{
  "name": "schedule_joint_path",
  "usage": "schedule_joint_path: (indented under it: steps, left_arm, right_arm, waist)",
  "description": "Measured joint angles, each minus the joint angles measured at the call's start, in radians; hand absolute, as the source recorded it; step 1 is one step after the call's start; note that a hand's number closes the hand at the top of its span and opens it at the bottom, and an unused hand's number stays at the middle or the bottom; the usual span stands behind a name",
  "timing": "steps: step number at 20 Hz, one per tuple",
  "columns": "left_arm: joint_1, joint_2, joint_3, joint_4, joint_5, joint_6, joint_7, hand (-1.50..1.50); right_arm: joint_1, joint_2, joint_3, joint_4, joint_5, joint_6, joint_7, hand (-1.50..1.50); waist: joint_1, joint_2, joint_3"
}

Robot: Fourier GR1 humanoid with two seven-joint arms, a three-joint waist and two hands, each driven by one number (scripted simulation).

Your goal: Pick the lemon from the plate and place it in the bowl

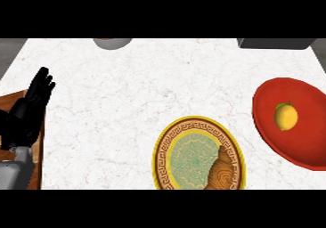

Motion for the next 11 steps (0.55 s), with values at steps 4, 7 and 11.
schedule_joint_path:
  steps: [4,7,11]
  left_arm:
    - [0.004,0.0,0.005,0.0,-0.001,-0.004,-0.005,0.0]
    - [0.011,-0.01,-0.001,-0.002,-0.004,-0.001,-0.006,0.0]
    - [0.013,-0.017,-0.005,0.001,-0.01,0.001,-0.01,0.0]
  right_arm:
    - [0.033,-0.067,-0.025,0.049,-0.016,0.055,0.004,-1.5]
    - [0.056,-0.084,-0.035,0.059,-0.033,0.098,0.028,-1.5]
    - [0.061,-0.11,-0.063,0.054,-0.071,0.144,0.066,-1.5]
  waist:
    - [0.0,0.002,0.002]
    - [-0.002,0.002,0.004]
    - [-0.005,0.002,0.005]
